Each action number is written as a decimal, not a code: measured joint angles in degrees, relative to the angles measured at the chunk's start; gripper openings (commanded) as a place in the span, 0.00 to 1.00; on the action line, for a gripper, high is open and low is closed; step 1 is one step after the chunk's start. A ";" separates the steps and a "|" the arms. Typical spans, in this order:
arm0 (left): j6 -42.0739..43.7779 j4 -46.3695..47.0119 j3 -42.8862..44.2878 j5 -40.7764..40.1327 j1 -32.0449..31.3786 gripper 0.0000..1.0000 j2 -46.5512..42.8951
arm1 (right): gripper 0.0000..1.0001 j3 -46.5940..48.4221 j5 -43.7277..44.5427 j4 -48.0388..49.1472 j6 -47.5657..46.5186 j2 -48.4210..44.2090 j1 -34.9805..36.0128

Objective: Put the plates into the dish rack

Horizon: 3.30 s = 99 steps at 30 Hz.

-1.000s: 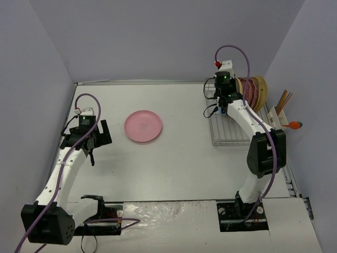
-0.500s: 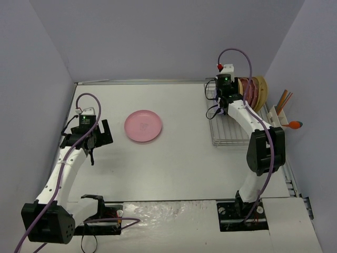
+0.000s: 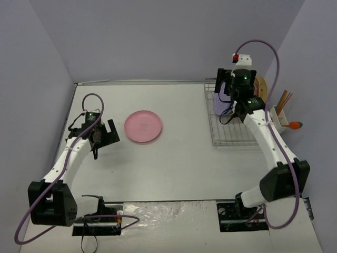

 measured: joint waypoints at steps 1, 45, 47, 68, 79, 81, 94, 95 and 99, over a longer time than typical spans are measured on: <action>-0.80 0.54 0.01 0.76 0.00 0.97 1.38 | 1.00 -0.19 -1.77 0.22 0.83 -3.29 0.00; -19.22 18.19 10.93 13.81 -4.02 0.00 31.40 | 1.00 -30.55 -36.53 3.18 18.64 -28.94 0.78; -19.11 18.09 9.15 13.89 -4.87 0.00 28.96 | 1.00 -31.57 -36.87 4.92 21.15 -27.02 2.04; -22.27 16.82 1.59 17.99 -12.18 0.00 2.12 | 0.94 -27.79 -39.72 16.88 33.17 -2.92 12.37; -22.81 17.71 0.62 18.71 -13.43 0.00 1.83 | 0.81 -25.91 -42.51 19.95 33.85 -1.61 13.99; -23.00 18.40 0.62 19.23 -13.59 0.00 1.83 | 0.71 -25.93 -42.88 20.07 33.88 -1.40 13.99; -23.20 20.45 0.62 21.90 -14.34 0.08 1.83 | 0.00 -25.24 -43.03 19.87 32.07 -0.51 13.93; -23.05 20.59 0.63 21.91 -14.34 0.10 1.83 | 0.00 -25.02 -42.50 19.42 31.73 -0.53 13.89; -22.25 20.14 0.65 21.58 -14.49 0.38 1.92 | 0.00 -23.93 -41.24 17.53 29.86 -0.97 13.86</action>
